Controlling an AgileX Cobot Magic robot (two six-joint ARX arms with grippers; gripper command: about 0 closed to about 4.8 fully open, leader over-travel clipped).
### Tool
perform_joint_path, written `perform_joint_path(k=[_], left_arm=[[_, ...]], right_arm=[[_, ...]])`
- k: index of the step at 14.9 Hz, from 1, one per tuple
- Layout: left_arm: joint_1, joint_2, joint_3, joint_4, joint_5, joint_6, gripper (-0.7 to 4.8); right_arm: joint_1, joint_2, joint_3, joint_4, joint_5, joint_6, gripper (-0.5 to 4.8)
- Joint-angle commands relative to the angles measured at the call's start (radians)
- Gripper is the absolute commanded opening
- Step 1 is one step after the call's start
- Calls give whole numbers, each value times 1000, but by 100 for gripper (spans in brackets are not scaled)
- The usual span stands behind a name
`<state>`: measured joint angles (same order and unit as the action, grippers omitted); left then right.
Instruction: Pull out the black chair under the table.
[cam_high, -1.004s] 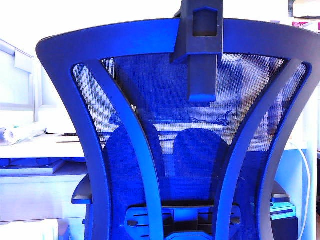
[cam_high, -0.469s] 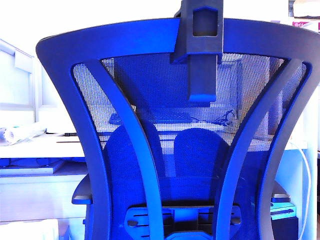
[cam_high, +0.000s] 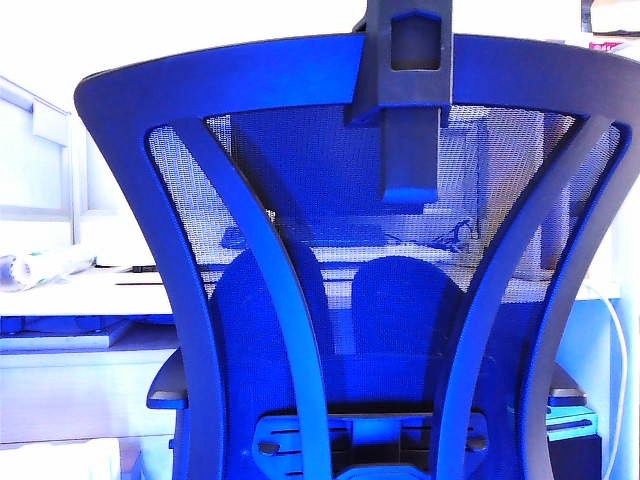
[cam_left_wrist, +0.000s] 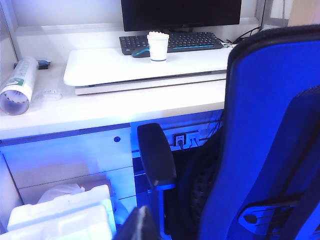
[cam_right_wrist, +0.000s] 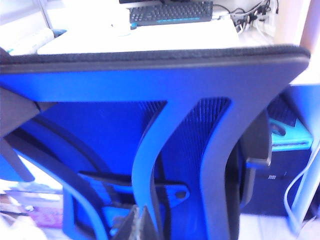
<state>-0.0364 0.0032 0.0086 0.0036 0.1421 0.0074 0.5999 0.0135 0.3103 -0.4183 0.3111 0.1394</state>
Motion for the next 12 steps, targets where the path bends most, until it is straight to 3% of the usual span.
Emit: perform_joint_path(k=[1, 4, 6, 8, 10, 12], left_arm=[[2, 0, -1, 12, 4, 4, -5], [2, 0, 0, 12, 5, 5, -5], [2, 0, 0, 11, 4, 48, -5], [2, 0, -1, -7, -33, 72, -5], [2, 0, -1, -86, -124, 72, -5], [1, 0, -2, -132, -127, 74, -5]], right_arm=[[-66, 0, 2, 18, 2, -17, -5], [-219, 2, 1, 24, -109, -16, -5], [-320, 21, -10, 36, -147, -16, -5], [-430, 64, -48, 89, -278, -16, -5], [-498, 81, -107, 111, -312, -16, -5], [-521, 80, -139, 133, -314, -16, -5]])
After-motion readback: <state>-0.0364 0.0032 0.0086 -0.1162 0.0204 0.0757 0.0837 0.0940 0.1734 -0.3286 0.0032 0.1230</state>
